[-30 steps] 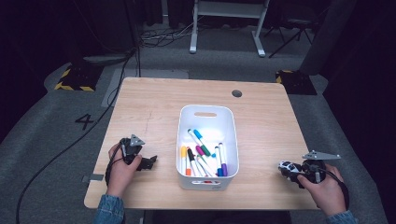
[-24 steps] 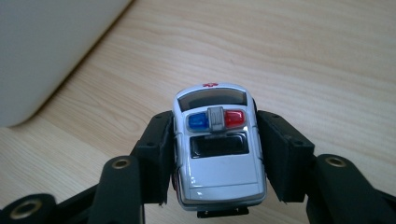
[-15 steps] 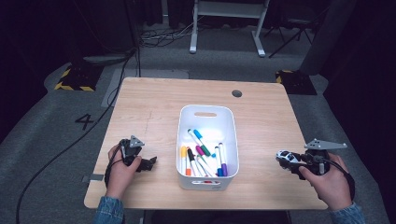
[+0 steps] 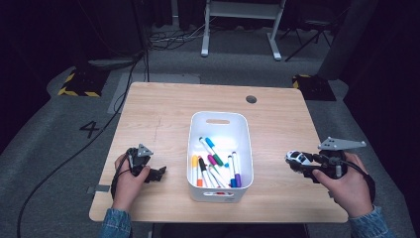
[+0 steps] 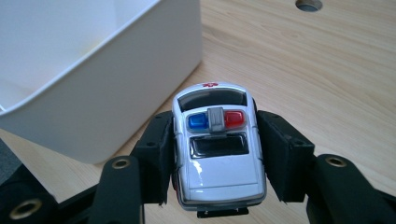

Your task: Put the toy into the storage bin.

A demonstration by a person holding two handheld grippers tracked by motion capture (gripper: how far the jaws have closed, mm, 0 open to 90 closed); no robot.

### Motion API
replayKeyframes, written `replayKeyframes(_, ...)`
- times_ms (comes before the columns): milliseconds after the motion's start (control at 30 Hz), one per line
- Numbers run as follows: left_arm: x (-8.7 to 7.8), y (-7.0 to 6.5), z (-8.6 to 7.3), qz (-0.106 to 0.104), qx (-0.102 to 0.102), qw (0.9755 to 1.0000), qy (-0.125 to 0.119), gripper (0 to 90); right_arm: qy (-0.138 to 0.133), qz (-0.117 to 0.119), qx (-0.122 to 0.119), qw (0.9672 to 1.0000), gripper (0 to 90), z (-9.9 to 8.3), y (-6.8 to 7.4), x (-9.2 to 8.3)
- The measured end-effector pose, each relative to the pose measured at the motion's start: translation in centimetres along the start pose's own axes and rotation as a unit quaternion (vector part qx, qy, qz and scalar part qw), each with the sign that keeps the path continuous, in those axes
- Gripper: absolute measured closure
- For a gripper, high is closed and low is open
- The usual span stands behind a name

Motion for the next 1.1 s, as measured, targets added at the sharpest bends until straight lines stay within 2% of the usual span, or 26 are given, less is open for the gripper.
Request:
replayKeyframes(433,0.0,0.0,0.0,-0.001,0.0,1.0,0.0,0.0,-0.006,0.045,-0.042,0.9981,48.7,3.2,3.2,2.0)
replayKeyframes(767,0.0,0.0,0.0,-0.001,0.002,1.0,0.0,0.0,-0.009,0.083,-0.069,0.9941,48.7,5.2,5.8,4.0)
replayKeyframes(1100,0.0,0.1,0.0,-0.002,0.002,1.0,0.0,0.0,-0.005,0.112,-0.085,0.99,48.7,6.5,8.1,5.7)
Point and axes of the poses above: each handheld gripper's, and its own axes: x roughly forward along the jaws, z roughly out of its top, y roughly to its left, the point moved 3 cm from there along x, roughly forward along the jaws, and after that the axes turned 4 degrees about -y, right-handed, at the moved point
